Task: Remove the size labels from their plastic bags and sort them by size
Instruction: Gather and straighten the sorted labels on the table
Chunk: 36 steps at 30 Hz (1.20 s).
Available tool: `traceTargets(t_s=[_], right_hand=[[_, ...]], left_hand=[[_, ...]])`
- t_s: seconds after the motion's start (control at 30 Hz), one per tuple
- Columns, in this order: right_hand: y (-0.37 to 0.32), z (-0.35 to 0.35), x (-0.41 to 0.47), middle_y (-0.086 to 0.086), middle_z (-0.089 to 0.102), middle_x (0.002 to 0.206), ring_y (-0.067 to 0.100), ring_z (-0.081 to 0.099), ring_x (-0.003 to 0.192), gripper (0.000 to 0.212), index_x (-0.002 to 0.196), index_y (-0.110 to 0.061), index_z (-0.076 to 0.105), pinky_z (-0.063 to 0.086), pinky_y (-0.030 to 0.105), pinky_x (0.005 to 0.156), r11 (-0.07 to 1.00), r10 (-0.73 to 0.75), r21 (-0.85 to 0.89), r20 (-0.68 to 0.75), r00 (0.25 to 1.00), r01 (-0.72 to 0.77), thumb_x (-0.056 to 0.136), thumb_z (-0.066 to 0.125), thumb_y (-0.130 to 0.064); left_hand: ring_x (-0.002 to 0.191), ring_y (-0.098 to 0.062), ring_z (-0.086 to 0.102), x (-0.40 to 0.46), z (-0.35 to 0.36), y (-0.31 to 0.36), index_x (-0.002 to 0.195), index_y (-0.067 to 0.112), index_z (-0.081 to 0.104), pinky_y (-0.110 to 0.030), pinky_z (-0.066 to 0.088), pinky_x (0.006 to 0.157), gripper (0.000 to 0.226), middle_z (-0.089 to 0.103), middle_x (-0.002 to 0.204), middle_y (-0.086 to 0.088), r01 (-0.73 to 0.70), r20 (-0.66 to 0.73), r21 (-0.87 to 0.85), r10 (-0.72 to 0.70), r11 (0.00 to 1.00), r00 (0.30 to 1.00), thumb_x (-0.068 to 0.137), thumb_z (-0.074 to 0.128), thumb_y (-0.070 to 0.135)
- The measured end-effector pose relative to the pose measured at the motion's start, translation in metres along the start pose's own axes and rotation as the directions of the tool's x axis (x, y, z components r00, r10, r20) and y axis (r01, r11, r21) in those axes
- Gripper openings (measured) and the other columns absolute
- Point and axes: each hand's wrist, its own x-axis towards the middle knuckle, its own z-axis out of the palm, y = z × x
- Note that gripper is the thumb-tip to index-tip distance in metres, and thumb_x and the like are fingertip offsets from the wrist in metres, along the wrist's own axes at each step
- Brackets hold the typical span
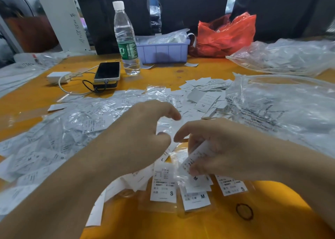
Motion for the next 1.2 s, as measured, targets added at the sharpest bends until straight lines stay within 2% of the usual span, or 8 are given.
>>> traceTargets(t_s=[0.1,0.2,0.33,0.5,0.7,0.87,1.1,1.2], right_hand=[[0.0,0.004,0.002,-0.03,0.049,0.102,-0.013,0.043,0.101,0.061,0.118,-0.057,0.037,0.04,0.016,0.069,0.983,-0.051,-0.176,-0.045,0.998,0.042,0.073,0.078,-0.047],[0.004,-0.003,0.0,-0.033,0.044,0.11,-0.014,0.039,0.107,0.07,0.126,-0.057,0.036,0.039,0.017,0.077,0.977,-0.067,-0.204,-0.052,0.996,0.055,0.068,0.075,-0.061],[0.012,-0.024,-0.007,-0.043,0.036,0.118,-0.018,0.033,0.112,0.068,0.106,-0.075,0.033,0.039,0.021,0.079,0.962,0.004,-0.273,-0.013,1.0,-0.007,0.047,0.067,-0.08],[0.024,-0.033,-0.001,-0.037,0.039,0.11,-0.004,0.043,0.107,0.073,0.098,-0.075,0.036,0.048,0.037,0.09,0.901,0.153,-0.421,0.078,0.985,-0.106,0.031,0.061,-0.088],[0.02,-0.032,-0.006,-0.031,0.049,0.097,-0.004,0.052,0.092,0.053,0.102,-0.056,0.048,0.046,0.019,0.071,0.907,0.157,-0.397,0.0,0.988,-0.144,0.058,0.073,-0.071],[0.013,-0.04,-0.013,-0.048,0.035,0.102,-0.015,0.044,0.097,0.066,0.108,-0.057,0.047,0.043,0.018,0.07,0.917,0.238,-0.348,0.082,0.968,-0.196,0.053,0.081,-0.066],[0.017,-0.033,-0.005,-0.028,0.047,0.098,-0.003,0.051,0.088,0.052,0.11,-0.053,0.047,0.046,0.019,0.072,0.903,0.202,-0.39,0.014,0.979,-0.18,0.068,0.077,-0.059],[0.021,-0.027,-0.001,-0.026,0.046,0.105,-0.003,0.049,0.094,0.046,0.115,-0.048,0.05,0.046,0.022,0.08,0.908,0.138,-0.397,-0.02,0.99,-0.134,0.075,0.069,-0.061]], left_hand=[[0.1,0.014,0.049,0.001,0.007,0.003,0.102,0.049,0.054,-0.011,0.036,0.074,0.022,0.054,0.113,0.031,-0.021,-0.013,-0.035,0.021,0.999,1.0,0.08,0.058,0.046],[0.108,0.013,0.045,0.0,0.014,0.003,0.107,0.053,0.051,-0.014,0.036,0.079,0.039,0.05,0.116,0.033,0.003,0.094,-0.037,0.0,0.999,0.996,0.072,0.067,0.059],[0.114,0.006,0.033,-0.001,0.017,0.003,0.123,0.065,0.033,-0.02,0.031,0.082,0.075,0.035,0.135,0.034,0.077,0.186,0.036,-0.082,0.996,0.979,0.063,0.077,0.063],[0.127,-0.003,0.027,-0.003,0.012,0.003,0.12,0.068,0.032,-0.031,0.035,0.096,0.066,0.028,0.139,0.034,0.028,0.228,0.089,-0.047,0.996,0.972,0.07,0.073,0.059],[0.119,0.004,0.032,-0.004,0.015,0.006,0.119,0.06,0.043,-0.025,0.038,0.09,0.051,0.037,0.124,0.038,-0.107,0.281,0.098,0.075,0.989,0.957,0.073,0.064,0.064],[0.106,0.009,0.044,-0.007,0.016,0.006,0.111,0.056,0.051,-0.023,0.044,0.084,0.045,0.049,0.111,0.035,-0.167,0.241,0.072,0.145,0.983,0.959,0.069,0.062,0.068],[0.078,0.0,0.057,-0.006,0.027,0.007,0.103,0.054,0.052,-0.032,0.053,0.065,0.053,0.055,0.094,0.03,-0.207,0.198,-0.016,0.206,0.978,0.958,0.051,0.053,0.064],[0.082,0.002,0.057,-0.005,0.025,0.009,0.103,0.054,0.053,-0.027,0.05,0.064,0.048,0.055,0.096,0.031,-0.2,0.207,0.011,0.193,0.98,0.959,0.056,0.055,0.064]])
